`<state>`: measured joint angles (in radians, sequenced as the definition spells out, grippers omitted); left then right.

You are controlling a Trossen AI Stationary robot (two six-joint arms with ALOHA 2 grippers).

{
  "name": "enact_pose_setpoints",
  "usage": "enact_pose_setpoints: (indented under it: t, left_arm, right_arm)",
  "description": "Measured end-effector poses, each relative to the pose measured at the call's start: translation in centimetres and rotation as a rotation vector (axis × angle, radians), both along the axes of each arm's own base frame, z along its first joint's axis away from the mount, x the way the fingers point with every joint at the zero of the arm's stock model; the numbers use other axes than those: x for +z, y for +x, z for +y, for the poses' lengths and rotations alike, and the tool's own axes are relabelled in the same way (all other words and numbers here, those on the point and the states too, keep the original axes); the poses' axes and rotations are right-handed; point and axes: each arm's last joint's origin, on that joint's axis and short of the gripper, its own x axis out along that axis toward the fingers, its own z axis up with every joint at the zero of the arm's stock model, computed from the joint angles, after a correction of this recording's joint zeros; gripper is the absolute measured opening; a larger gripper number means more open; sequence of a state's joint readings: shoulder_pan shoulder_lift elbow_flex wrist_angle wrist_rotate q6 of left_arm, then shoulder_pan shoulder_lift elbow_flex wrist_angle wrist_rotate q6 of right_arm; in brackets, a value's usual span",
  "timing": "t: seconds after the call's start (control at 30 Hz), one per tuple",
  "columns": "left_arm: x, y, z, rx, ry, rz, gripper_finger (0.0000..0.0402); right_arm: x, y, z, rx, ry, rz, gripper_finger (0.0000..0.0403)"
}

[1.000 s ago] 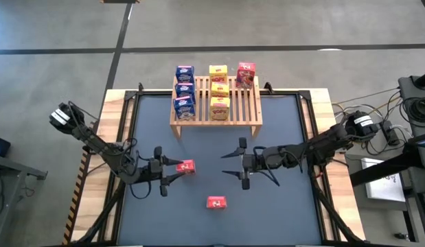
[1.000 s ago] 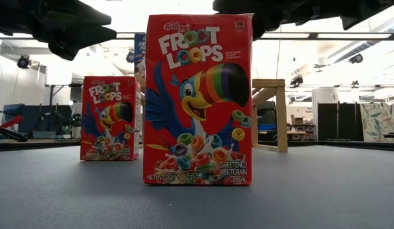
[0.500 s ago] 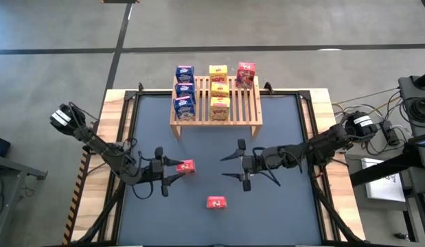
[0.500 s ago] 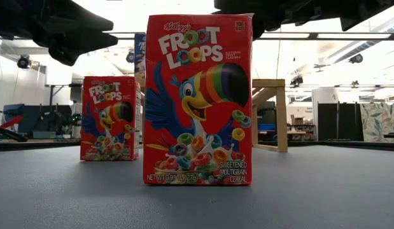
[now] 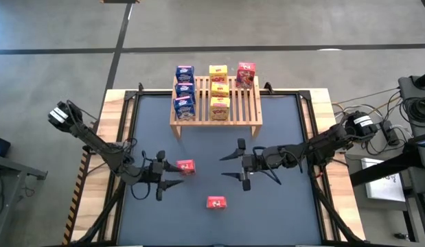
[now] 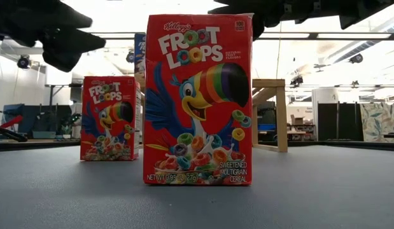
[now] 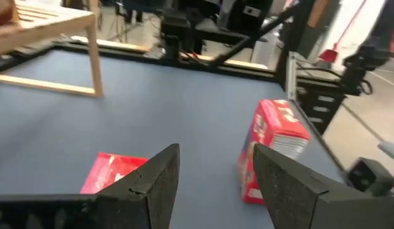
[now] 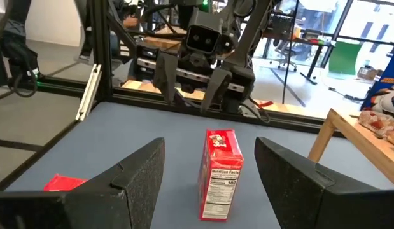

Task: Stack cereal on shelf
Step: Put the top red cereal box on the shelf aligned with the red cereal box

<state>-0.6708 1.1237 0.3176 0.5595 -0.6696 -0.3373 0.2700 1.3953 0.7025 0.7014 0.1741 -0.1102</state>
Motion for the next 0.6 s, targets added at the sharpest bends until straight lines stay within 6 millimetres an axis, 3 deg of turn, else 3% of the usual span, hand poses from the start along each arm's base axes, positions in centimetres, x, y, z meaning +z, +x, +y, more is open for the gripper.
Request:
enact_pose_setpoints:
  t: [0.37, 0.6]
  left_arm:
    - [0.1, -1.4, 1.2, 0.029, 0.002, 0.101, 0.0188]
    - [1.0, -2.6, 2.4, 0.060, 0.003, 0.107, 0.0238]
  right_arm:
    - [-0.2, 0.0, 0.0, 0.004, -0.027, 0.027, 0.0233]
    - [-0.3, 0.0, -0.1, 0.001, -0.059, 0.037, 0.0233]
